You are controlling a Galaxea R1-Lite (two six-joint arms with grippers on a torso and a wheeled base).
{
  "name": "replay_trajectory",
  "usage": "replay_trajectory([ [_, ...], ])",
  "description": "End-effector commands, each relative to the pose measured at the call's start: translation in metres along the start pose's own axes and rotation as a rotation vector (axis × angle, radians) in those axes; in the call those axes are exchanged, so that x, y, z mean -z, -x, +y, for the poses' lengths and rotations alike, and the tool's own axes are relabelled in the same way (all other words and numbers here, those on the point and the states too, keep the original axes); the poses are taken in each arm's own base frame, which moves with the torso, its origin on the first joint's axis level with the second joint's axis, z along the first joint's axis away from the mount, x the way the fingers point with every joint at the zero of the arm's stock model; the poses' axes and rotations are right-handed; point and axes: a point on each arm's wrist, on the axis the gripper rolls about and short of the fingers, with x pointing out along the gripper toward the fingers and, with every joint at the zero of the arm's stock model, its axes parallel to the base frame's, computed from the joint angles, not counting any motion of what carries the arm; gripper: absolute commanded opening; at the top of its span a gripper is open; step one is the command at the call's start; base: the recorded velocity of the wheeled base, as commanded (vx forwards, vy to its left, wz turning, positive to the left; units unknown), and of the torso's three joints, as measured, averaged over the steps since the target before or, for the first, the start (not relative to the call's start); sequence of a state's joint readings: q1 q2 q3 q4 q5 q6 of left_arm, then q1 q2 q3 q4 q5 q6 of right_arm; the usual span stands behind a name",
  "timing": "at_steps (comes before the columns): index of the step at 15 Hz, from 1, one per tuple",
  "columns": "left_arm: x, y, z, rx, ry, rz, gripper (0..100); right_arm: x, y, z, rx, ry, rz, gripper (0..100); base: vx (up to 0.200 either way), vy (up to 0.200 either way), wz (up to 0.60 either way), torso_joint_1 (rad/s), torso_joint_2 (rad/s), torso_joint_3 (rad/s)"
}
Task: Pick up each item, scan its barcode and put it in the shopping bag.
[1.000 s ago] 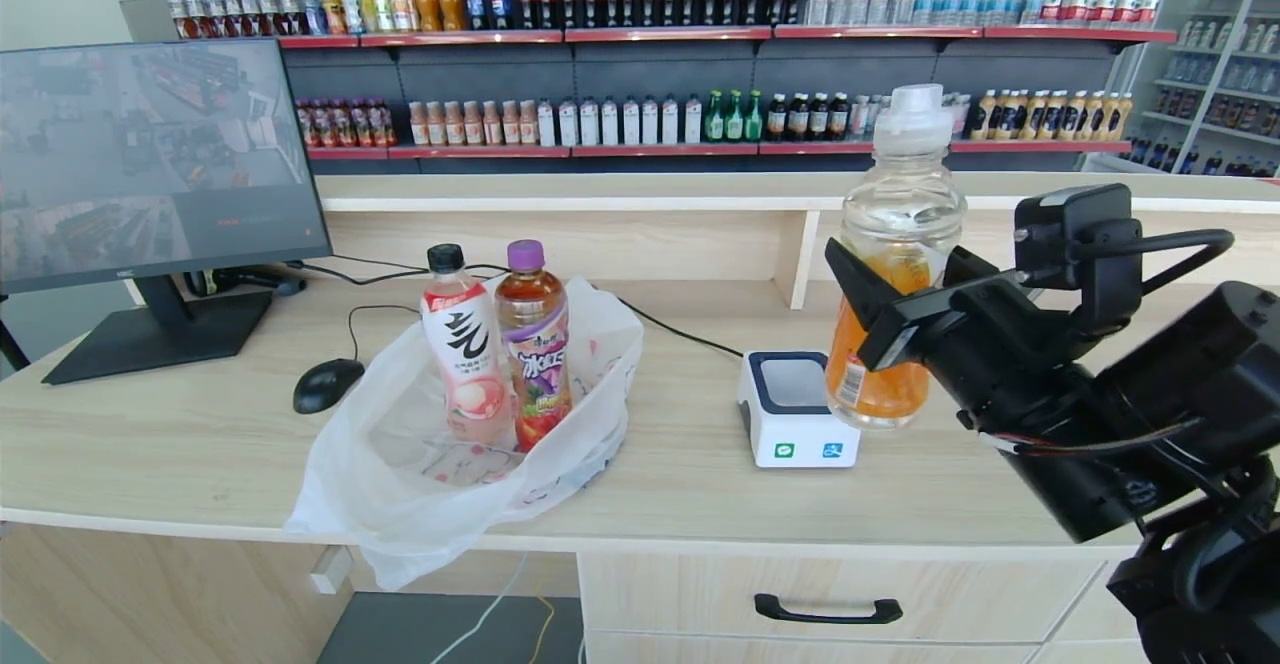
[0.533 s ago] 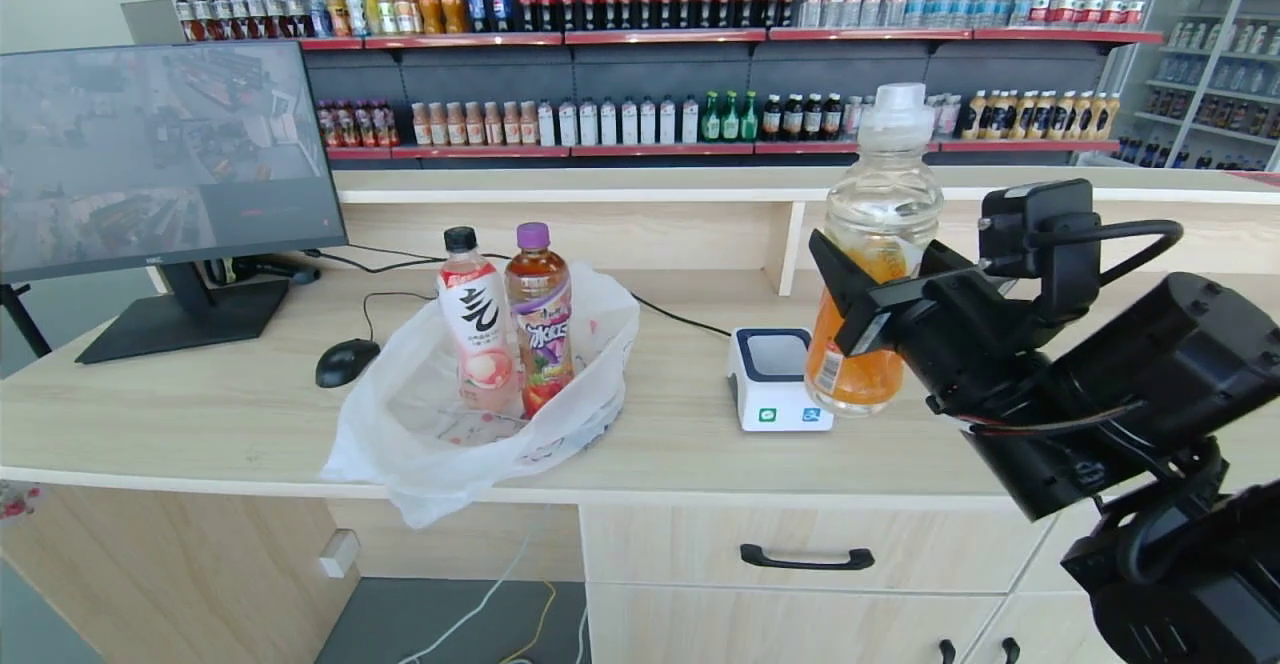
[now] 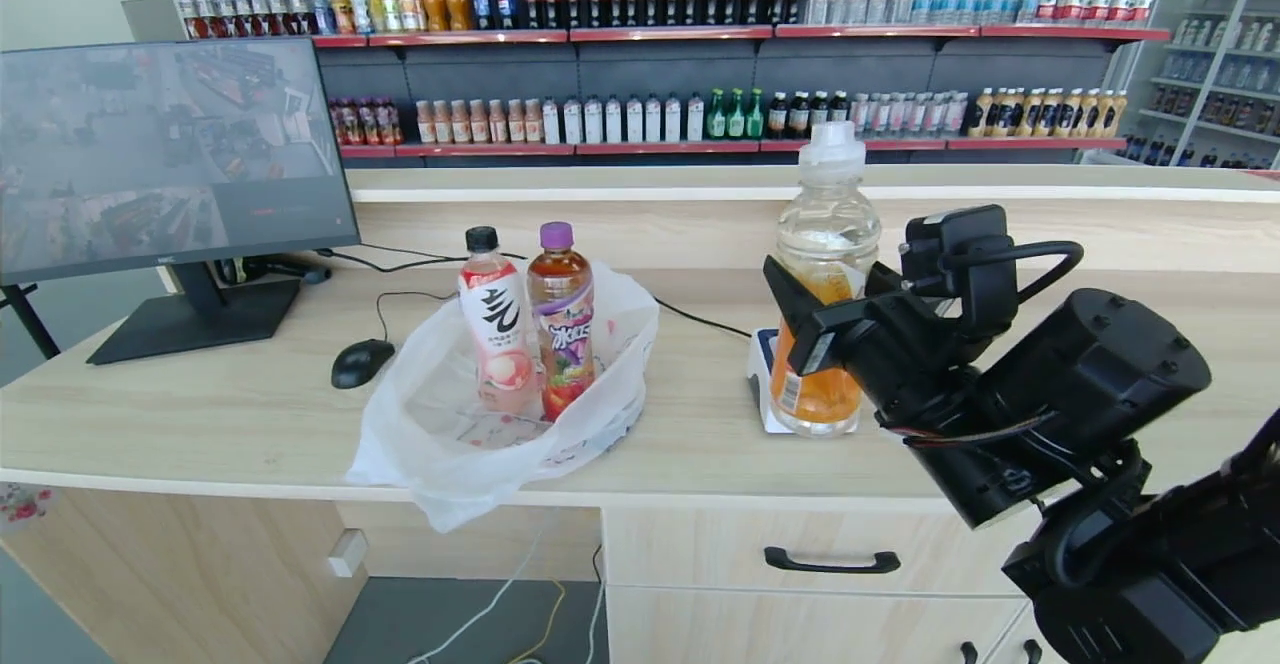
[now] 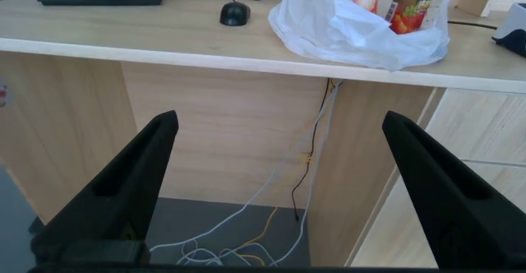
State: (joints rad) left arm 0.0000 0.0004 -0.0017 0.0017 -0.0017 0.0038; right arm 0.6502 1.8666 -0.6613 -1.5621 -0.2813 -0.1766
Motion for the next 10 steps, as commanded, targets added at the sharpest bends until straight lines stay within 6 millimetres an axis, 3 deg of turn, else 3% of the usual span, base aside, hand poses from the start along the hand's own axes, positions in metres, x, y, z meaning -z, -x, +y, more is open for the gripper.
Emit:
replay_trajectory([
  [1,0.0,0.0,0.0,0.0,-0.001,0.0,100,-0.0012,-0.0019,0.001,-0.001,-0.014,-0.014,0,0.0,0.2,0.0,0.022,0.02,-0.007],
  [9,0.0005,-0.0001,0.0,0.0,-0.001,0.001,100,0.0079,-0.0063,0.0044,-0.006,-0.019,0.003,0,0.0,0.2,0.0,-0.001,0.0,0.003],
  [10,0.0,0.0,0.0,0.001,-0.001,0.0,100,0.0085,-0.007,0.0047,-0.006,-0.022,0.003,0,0.0,0.0,0.0,0.0,0.0,0.0],
])
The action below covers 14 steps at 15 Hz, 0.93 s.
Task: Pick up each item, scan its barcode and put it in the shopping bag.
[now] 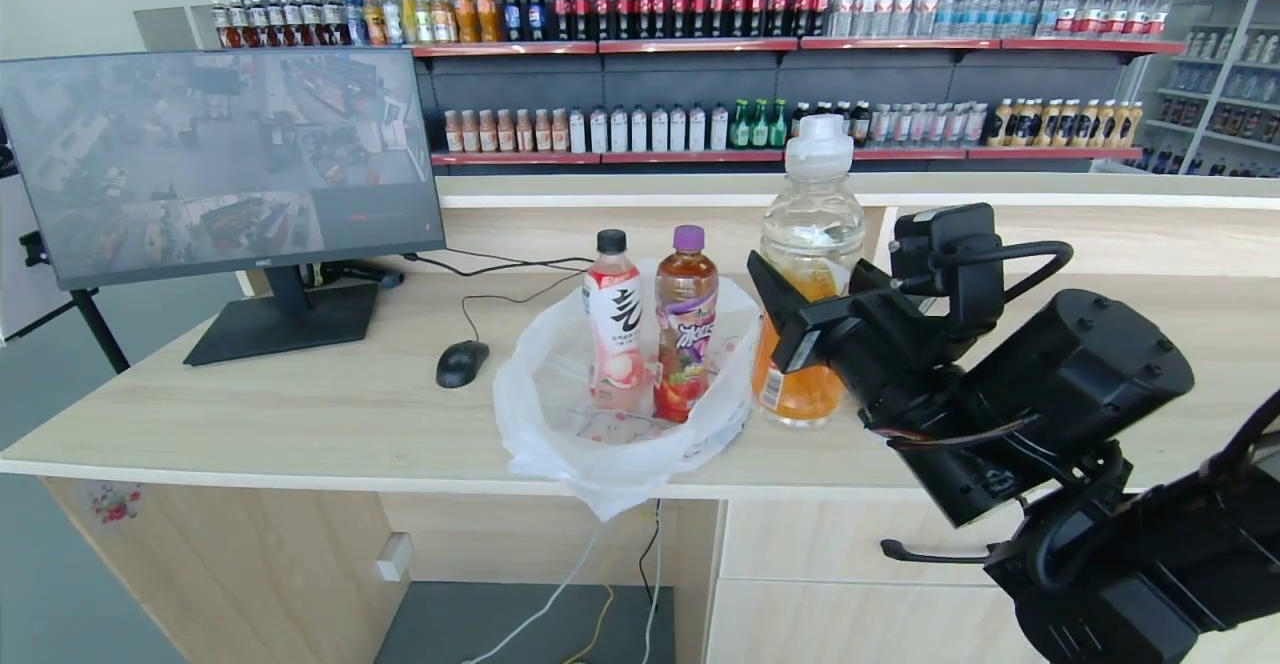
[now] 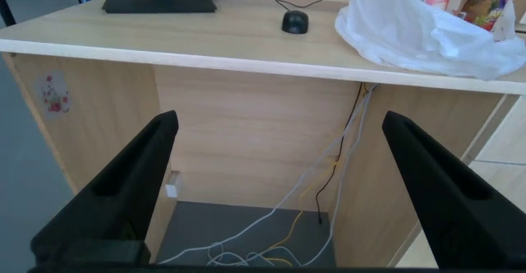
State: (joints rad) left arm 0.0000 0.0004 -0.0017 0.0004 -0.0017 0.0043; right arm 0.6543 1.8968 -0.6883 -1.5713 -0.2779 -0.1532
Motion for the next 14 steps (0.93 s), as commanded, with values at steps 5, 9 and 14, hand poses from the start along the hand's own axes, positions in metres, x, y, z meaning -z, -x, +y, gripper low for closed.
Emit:
replay_trajectory([
  [5,0.001,0.0,0.0,0.0,0.0,0.002,100,0.0,-0.004,0.039,-0.094,-0.052,-0.024,0,0.0,0.0,0.0,0.0,0.0,0.0],
  [9,0.0,0.0,0.0,0.0,0.0,0.001,100,0.018,-0.009,0.058,-0.13,-0.055,0.002,0,0.0,0.0,0.0,0.0,0.0,0.0],
  [14,0.0,0.0,0.0,0.0,0.0,0.001,100,0.03,-0.021,0.075,-0.152,-0.075,-0.008,0,0.0,0.0,0.0,0.0,0.0,0.0],
])
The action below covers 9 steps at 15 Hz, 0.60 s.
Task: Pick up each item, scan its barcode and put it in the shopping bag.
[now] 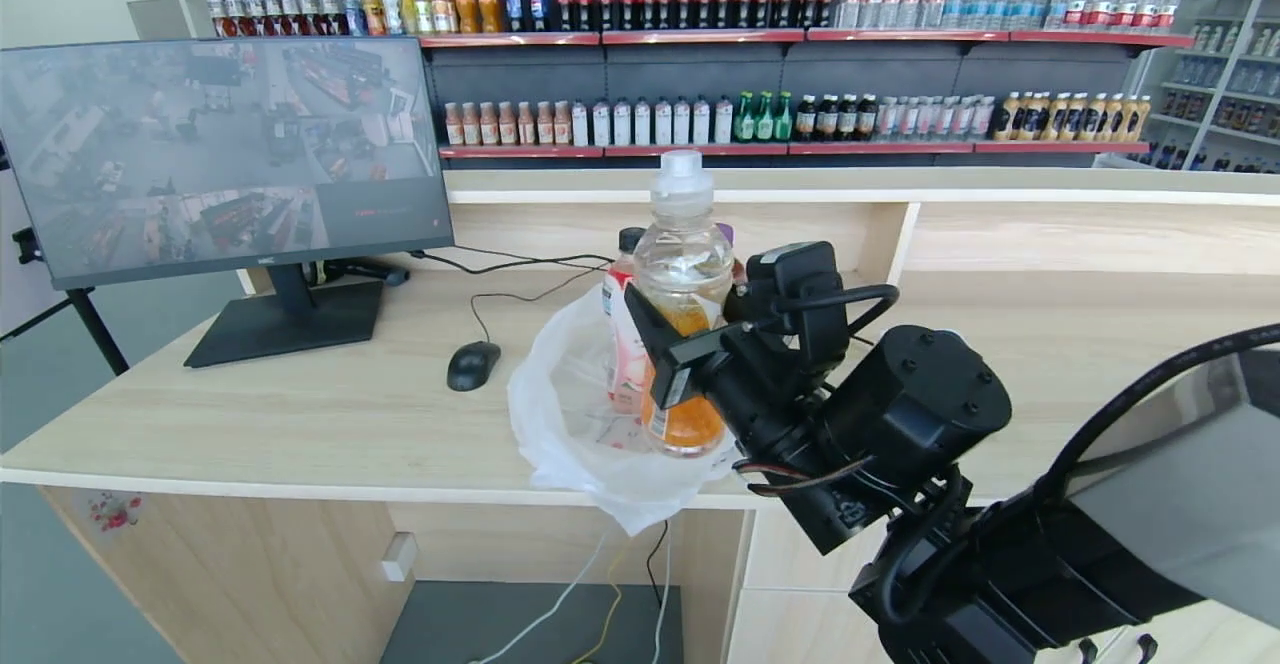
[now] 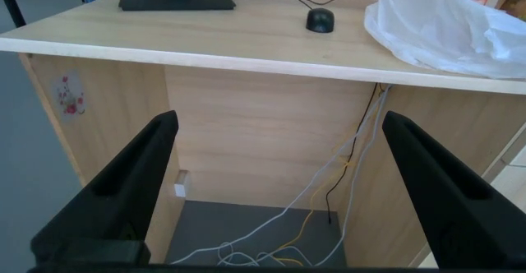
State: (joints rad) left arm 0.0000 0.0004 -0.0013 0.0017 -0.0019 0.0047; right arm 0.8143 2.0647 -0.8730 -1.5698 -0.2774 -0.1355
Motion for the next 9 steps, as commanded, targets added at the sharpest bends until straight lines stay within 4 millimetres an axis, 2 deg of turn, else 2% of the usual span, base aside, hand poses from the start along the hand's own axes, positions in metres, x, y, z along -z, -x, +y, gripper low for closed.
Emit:
replay_trajectory([
  [1,0.0,0.0,0.0,0.0,0.0,-0.001,100,0.013,-0.006,0.005,-0.004,0.001,0.011,0,0.0,0.0,0.0,0.0,0.0,0.0],
  [9,0.0,0.0,0.0,0.001,0.0,-0.001,100,0.04,-0.014,0.012,-0.01,-0.005,0.045,0,0.0,0.0,0.0,0.0,0.0,0.0],
])
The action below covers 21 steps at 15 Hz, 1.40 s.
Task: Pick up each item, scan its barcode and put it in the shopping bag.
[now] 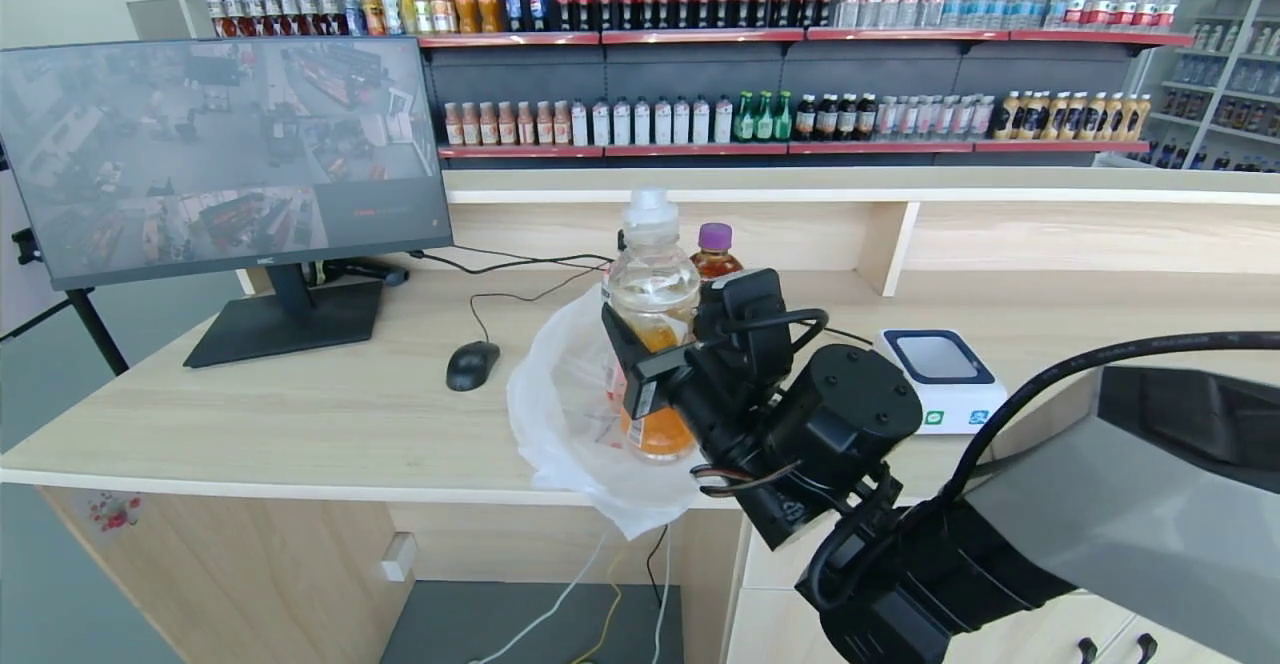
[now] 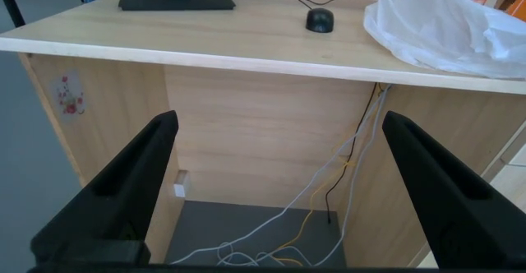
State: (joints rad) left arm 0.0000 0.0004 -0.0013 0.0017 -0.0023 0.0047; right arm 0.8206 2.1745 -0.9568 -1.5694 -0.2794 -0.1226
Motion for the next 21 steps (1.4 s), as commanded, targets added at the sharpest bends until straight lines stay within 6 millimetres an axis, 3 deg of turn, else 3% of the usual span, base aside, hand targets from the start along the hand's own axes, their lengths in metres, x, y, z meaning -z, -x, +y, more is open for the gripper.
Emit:
replay_trajectory([
  [1,0.0,0.0,0.0,-0.001,0.0,0.001,100,0.015,-0.001,0.002,-0.004,0.004,0.028,0,0.0,0.0,0.0,0.0,0.0,0.0],
  [7,0.0,0.0,0.0,0.001,0.002,-0.001,100,0.036,-0.004,0.005,-0.006,0.001,0.06,0,0.0,0.0,0.0,0.0,0.0,0.0],
  [9,0.0,0.0,0.0,0.001,0.002,0.001,100,0.028,-0.014,0.002,0.011,-0.008,0.015,0,0.0,0.0,0.0,0.0,0.0,0.0],
  [13,0.0,0.0,0.0,-0.001,-0.001,-0.001,100,0.025,-0.015,0.001,0.012,-0.01,0.006,0,0.0,0.0,0.0,0.0,0.0,0.0],
  [17,0.0,0.0,0.0,-0.001,0.002,0.001,100,0.055,-0.015,-0.009,0.035,0.01,0.07,0,0.0,0.0,0.0,0.0,0.0,0.0],
  [21,0.0,0.0,0.0,-0.001,0.002,-0.001,100,0.06,-0.015,-0.012,0.041,0.015,0.084,0,0.0,0.0,0.0,0.0,0.0,0.0],
])
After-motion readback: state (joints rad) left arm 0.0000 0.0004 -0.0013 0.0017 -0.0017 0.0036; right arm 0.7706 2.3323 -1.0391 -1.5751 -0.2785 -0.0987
